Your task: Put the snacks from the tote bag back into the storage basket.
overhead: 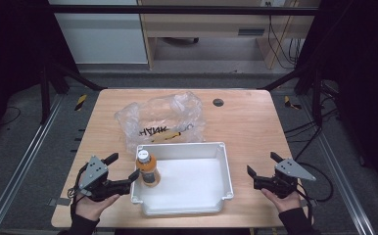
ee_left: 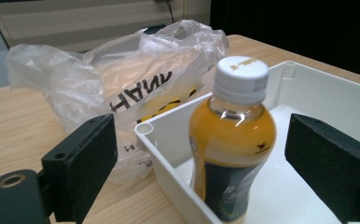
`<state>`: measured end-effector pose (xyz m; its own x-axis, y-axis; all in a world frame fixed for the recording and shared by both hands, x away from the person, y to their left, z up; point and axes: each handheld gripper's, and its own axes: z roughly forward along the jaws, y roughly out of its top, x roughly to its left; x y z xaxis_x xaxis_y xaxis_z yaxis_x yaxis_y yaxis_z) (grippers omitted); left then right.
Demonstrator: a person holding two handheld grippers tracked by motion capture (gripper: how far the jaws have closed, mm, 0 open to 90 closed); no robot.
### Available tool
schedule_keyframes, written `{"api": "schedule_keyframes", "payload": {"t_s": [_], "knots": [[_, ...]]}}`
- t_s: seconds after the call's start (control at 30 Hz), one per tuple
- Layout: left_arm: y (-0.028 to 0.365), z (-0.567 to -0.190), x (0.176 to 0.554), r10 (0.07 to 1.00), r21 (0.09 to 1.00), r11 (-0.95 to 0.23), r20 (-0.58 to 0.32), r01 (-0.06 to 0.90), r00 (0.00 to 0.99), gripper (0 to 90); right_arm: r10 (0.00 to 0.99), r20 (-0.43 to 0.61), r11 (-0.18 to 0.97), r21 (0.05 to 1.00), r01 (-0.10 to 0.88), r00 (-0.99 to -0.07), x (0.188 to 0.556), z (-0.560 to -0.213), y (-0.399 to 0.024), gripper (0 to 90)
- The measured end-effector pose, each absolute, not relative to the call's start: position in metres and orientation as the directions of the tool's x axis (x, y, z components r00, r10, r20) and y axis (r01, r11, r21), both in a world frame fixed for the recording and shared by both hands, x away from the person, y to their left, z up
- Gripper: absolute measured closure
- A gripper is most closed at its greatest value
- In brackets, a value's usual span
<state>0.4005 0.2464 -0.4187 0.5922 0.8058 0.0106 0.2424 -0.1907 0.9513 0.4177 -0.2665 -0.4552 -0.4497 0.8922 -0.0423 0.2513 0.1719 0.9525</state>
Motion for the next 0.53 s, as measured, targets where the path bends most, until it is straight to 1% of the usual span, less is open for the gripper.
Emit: {"api": "schedule_keyframes", "payload": {"t_s": [0.17, 0.3, 0.53], "knots": [[0.255, -0.427, 0.404, 0.811, 0.946, -0.189, -0.001, 0.263, 0.585, 9.0, 0.893, -0.04, 0.17, 0.952, 0.254, -0.449, 0.419, -0.456, -0.268, 3.6], [0.263, -0.435, 0.407, 0.818, 0.938, -0.207, 0.011, 0.277, 0.575, 9.7, 0.895, -0.038, 0.169, 0.951, 0.26, -0.444, 0.42, -0.457, -0.269, 3.6], [0.276, -0.448, 0.413, 0.839, 0.931, -0.202, 0.004, 0.304, 0.544, 11.1, 0.894, -0.03, 0.166, 0.949, 0.268, -0.447, 0.421, -0.457, -0.269, 3.7]]}}
